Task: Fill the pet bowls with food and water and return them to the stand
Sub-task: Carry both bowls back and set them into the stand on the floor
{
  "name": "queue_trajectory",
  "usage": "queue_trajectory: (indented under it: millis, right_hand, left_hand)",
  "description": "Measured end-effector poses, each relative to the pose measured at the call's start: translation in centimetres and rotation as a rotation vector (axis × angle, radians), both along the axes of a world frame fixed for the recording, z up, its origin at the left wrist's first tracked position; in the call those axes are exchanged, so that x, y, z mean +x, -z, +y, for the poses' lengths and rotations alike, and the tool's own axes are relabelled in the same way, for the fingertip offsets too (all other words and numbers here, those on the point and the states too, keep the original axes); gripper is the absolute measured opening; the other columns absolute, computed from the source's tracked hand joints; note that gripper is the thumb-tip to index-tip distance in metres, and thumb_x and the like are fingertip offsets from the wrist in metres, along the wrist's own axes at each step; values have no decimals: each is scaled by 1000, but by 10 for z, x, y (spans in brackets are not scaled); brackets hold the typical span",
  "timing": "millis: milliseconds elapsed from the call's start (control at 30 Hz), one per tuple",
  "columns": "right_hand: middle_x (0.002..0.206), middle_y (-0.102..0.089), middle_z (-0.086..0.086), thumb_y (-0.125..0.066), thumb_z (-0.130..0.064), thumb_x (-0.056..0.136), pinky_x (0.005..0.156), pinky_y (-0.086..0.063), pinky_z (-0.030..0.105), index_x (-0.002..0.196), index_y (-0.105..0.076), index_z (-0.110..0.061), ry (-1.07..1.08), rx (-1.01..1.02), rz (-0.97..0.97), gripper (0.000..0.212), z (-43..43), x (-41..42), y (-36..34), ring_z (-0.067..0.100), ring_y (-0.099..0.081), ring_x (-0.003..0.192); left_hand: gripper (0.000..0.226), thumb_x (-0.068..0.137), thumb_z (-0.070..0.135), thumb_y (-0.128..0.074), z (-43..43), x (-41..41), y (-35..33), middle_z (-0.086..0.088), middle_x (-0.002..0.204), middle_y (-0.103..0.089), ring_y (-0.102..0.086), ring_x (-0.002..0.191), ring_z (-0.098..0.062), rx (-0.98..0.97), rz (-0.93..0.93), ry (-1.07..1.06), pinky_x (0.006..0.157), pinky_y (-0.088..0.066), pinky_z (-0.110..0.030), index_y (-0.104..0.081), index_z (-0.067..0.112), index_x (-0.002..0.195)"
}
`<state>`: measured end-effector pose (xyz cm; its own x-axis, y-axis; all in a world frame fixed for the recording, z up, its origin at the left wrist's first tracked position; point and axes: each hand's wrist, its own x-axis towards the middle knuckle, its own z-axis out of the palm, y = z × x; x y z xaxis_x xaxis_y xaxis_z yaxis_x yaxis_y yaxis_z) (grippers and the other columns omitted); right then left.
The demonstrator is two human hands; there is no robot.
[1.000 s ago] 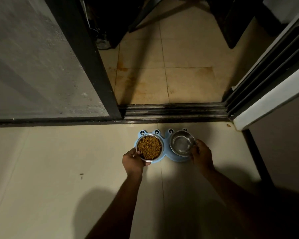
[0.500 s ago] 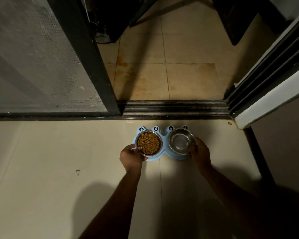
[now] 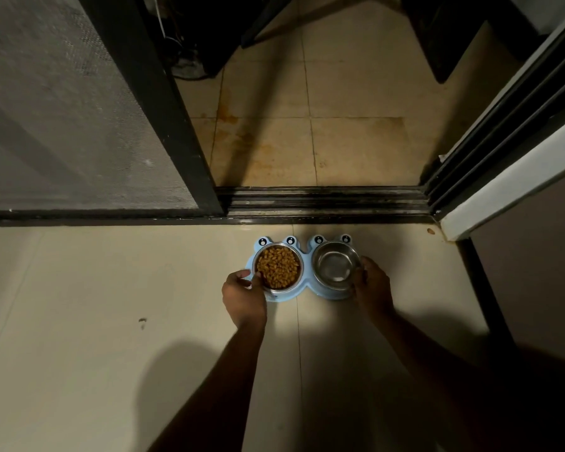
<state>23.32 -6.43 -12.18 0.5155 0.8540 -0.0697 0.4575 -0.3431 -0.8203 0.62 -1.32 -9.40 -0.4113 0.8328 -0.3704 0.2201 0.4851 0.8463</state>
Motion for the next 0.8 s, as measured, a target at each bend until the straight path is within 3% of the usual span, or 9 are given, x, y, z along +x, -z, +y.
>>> queue_trajectory:
  millis: [67,133,200,267,400,533,600,700,800]
  right_hand:
    - [93,-69,8,-35,-43,79,67,-46,24,109,-65,-2,0,1,-1,59,-1,0,-2,20,-63,82]
    - [91,-68,7,-35,-41,80,64,-43,14,109,-65,-2,1,-8,-18,56,0,-1,-3,20,-62,80]
    - [91,-67,8,-39,-30,86,62,-40,3,109,-64,0,3,-26,-43,46,1,-1,-4,19,-61,81]
    - [97,-69,13,-40,-22,88,64,-41,1,110,-64,2,-11,-21,-57,41,0,-1,-4,20,-62,85]
    - [103,-70,15,-44,-20,94,70,-51,22,113,-63,0,-19,-8,-49,34,-1,1,0,28,-67,91]
    - [106,-70,16,-48,-8,98,70,-46,14,115,-62,0,-30,-21,-71,24,-1,2,1,29,-67,95]
    - [110,-70,17,-48,-14,100,74,-47,17,119,-61,1,-38,-18,-71,28,-2,2,-1,30,-67,99]
    - [111,-69,12,-40,-47,96,79,-50,27,123,-61,-3,-38,-1,-19,56,-3,-3,-8,25,-66,99]
    - [111,-70,13,-43,-36,96,78,-47,23,121,-62,-4,-27,-19,-34,45,-4,-2,-9,26,-66,101]
  left_hand:
    - [7,88,19,-64,-6,7,-5,-4,91,-64,-60,81,-17,153,109,110,69,-43,-22,-66,13,93]
    - [13,91,15,-56,-13,20,-6,-3,88,-67,-61,80,-16,272,69,278,66,-46,-21,-68,11,89]
    - [19,96,12,-51,-19,36,-5,-6,85,-70,-65,71,-19,221,-54,450,62,-54,-28,-70,10,94]
    - [22,97,5,-50,-22,52,-4,-13,90,-71,-66,69,-18,95,-174,549,57,-55,-26,-68,8,109]
    - [25,93,-7,-49,-24,72,-5,-19,101,-67,-66,81,-23,-6,-371,532,60,-55,-21,-66,4,109]
    - [23,85,-5,-62,-22,71,0,-17,103,-71,-68,97,-33,0,-403,498,80,-59,-42,-72,7,102]
    - [24,81,-6,-67,-22,70,3,-11,98,-74,-69,97,-29,21,-358,484,83,-58,-43,-74,9,98]
    - [25,77,-7,-70,-21,71,4,-8,94,-75,-70,93,-26,32,-332,456,82,-57,-41,-76,8,96]
    - [27,77,-8,-70,-21,75,3,-8,95,-75,-69,92,-25,28,-333,431,83,-56,-38,-76,6,98]
